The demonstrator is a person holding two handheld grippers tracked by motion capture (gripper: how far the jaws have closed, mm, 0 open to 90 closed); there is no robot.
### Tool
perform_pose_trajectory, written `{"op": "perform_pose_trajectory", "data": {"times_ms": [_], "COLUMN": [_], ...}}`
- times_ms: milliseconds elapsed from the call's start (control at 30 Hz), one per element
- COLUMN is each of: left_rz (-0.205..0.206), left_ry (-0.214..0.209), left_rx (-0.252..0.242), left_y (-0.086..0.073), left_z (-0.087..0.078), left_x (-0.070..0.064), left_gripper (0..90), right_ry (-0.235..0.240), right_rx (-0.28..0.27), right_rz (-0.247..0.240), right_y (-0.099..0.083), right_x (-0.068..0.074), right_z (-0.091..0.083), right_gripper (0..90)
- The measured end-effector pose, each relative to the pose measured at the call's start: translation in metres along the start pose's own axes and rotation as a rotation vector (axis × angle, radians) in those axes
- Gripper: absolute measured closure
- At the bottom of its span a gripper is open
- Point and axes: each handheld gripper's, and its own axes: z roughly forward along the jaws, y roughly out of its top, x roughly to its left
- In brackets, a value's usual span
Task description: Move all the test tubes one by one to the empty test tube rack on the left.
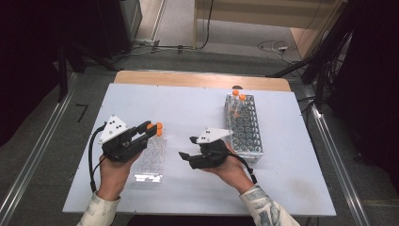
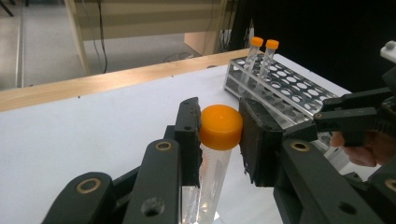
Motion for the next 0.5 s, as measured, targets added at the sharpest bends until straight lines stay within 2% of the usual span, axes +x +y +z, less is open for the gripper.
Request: {"op": "perform_pose_trajectory", "data": {"times_ms": [233,500], "left_rz": [0.011,0.042], "left_ry": [0.01,0.029], "left_rx": [0.029,0.06], "left_y": [-0.01,-0.018], "left_z": [0.008,0.014], "left_x": [0.001,-0.004], "left_gripper": [70.4,70.3], "right_ry": [0.004,-0.002], "right_rx": [-0.001,0.0], "right_rz": [-0.008,0.0], "right_y": [0.0,-0.001], "right_x": [0.0,-0.001], "right_z": [-0.001,-0.002], "right_gripper": [33.7,33.9]}}
